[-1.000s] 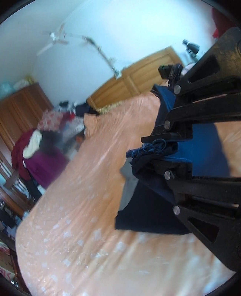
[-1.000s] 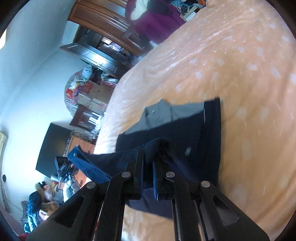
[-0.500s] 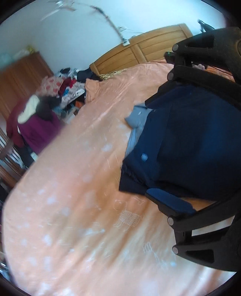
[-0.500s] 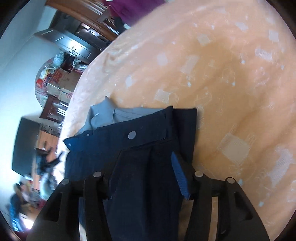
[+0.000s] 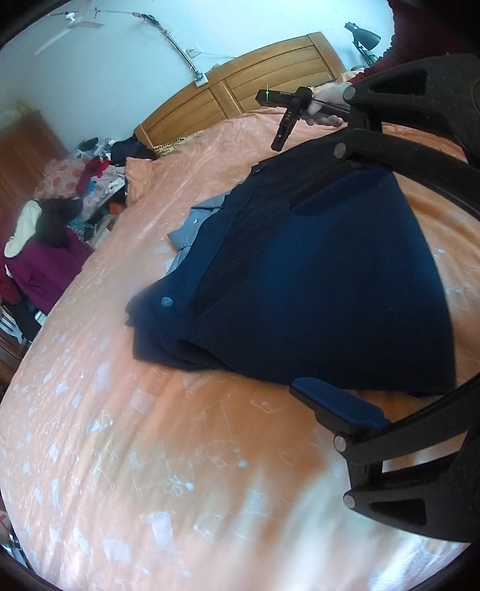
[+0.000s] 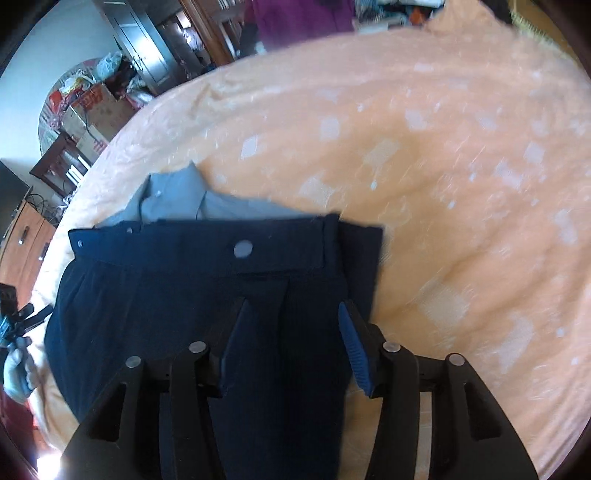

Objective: Fold small clothes

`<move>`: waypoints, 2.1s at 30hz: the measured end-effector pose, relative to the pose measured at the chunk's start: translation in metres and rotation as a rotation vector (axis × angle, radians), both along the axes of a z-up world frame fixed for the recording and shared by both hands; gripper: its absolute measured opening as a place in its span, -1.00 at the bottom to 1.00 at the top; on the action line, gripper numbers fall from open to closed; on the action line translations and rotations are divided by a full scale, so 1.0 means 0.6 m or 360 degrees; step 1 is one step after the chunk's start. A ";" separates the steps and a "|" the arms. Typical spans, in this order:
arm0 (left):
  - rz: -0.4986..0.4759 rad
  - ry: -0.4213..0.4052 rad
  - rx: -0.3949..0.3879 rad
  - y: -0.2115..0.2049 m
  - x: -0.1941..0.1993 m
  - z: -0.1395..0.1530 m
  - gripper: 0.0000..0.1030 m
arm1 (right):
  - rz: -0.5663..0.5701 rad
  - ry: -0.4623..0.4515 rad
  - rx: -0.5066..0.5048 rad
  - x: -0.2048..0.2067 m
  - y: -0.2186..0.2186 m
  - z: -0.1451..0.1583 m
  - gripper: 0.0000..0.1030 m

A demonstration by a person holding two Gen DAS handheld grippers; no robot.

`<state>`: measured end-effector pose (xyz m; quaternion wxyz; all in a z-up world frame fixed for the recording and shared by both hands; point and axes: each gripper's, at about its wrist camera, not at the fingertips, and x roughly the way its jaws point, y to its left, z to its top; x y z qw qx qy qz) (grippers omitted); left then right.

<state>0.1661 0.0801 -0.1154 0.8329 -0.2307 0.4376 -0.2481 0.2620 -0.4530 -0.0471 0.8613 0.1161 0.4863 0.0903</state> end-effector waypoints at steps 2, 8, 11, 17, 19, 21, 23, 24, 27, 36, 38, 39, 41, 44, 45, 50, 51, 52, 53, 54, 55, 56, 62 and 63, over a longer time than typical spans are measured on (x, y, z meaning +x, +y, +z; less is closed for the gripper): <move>0.0019 -0.0007 -0.0001 0.005 -0.008 0.001 0.71 | -0.0012 -0.0001 -0.0026 0.001 -0.007 0.001 0.08; 0.0034 -0.0051 -0.0044 -0.009 -0.004 0.014 0.71 | 0.0022 0.0076 -0.0014 0.040 -0.001 -0.037 -0.15; 0.0025 -0.0043 -0.0026 -0.014 -0.003 0.011 0.71 | 0.0041 0.0080 -0.0033 0.040 0.002 -0.047 -0.91; 0.0004 -0.0028 -0.0016 -0.024 -0.007 0.002 0.71 | -0.0026 0.0097 0.0005 0.009 -0.030 -0.058 -0.99; -0.0010 -0.0029 -0.0014 -0.031 -0.017 0.008 0.71 | -0.0036 0.0106 0.0015 0.014 -0.030 -0.057 -0.99; -0.0049 -0.0045 0.0005 -0.048 -0.032 0.020 0.71 | -0.0002 0.0138 -0.0021 0.016 -0.027 -0.052 -0.85; -0.0143 -0.0068 0.0059 -0.079 -0.052 0.031 0.71 | 0.0030 0.0002 -0.0099 -0.016 -0.019 0.000 -0.63; -0.0203 -0.0089 0.0091 -0.100 -0.063 0.035 0.71 | 0.0081 -0.0075 -0.0048 -0.045 -0.010 0.034 -0.61; -0.0382 -0.0091 0.0024 -0.166 -0.081 0.024 0.75 | 0.0204 -0.0167 0.0163 -0.121 0.030 0.072 -0.43; 0.0054 0.0076 -0.0124 -0.056 -0.073 -0.034 0.64 | 0.0249 0.0057 0.0430 -0.217 0.104 -0.058 -0.19; 0.0316 0.0104 -0.0139 0.041 -0.102 -0.033 0.65 | 0.0267 0.0059 0.0387 -0.221 0.107 -0.054 -0.14; 0.0396 0.0115 -0.0105 0.068 -0.113 -0.030 0.66 | 0.0278 0.0063 0.0349 -0.223 0.111 -0.050 -0.12; 0.0549 0.0080 -0.0065 0.126 -0.153 -0.007 0.72 | 0.0299 0.0059 0.0266 -0.227 0.122 -0.038 0.01; 0.0630 -0.0027 0.0056 0.140 -0.209 0.051 0.95 | 0.0329 0.0029 0.0184 -0.250 0.144 -0.009 0.12; 0.0642 -0.0082 0.0114 0.129 -0.228 0.072 0.99 | 0.0343 0.0013 0.0156 -0.261 0.153 0.002 0.12; 0.0800 -0.0416 0.0178 0.035 -0.318 0.125 1.00 | 0.0371 -0.0151 -0.0288 -0.344 0.223 0.048 0.48; 0.0862 -0.0410 0.0043 0.028 -0.321 0.104 1.00 | 0.0371 -0.0165 -0.0354 -0.356 0.232 0.047 0.48; 0.0878 -0.0366 -0.0054 0.034 -0.305 0.081 1.00 | 0.0362 -0.0168 -0.0416 -0.371 0.237 0.043 0.49; 0.0862 -0.0322 -0.0105 0.030 -0.286 0.062 1.00 | 0.0363 -0.0150 -0.0446 -0.381 0.243 0.033 0.49; 0.0832 -0.0297 -0.0134 0.022 -0.263 0.039 1.00 | 0.0370 -0.0123 -0.0464 -0.387 0.247 0.025 0.49; 0.0800 -0.0265 -0.0139 0.012 -0.247 0.025 1.00 | 0.0364 -0.0089 -0.0527 -0.399 0.251 0.012 0.49; 0.0744 -0.0163 -0.0129 -0.004 -0.224 0.005 1.00 | 0.0364 -0.0074 -0.0566 -0.404 0.257 0.004 0.49; 0.0666 0.0090 -0.0172 -0.025 -0.190 -0.049 1.00 | 0.0363 0.0041 -0.0668 -0.435 0.261 -0.045 0.79; 0.0684 0.0089 -0.0201 -0.020 -0.184 -0.053 1.00 | 0.0344 0.0042 -0.0653 -0.438 0.257 -0.050 0.90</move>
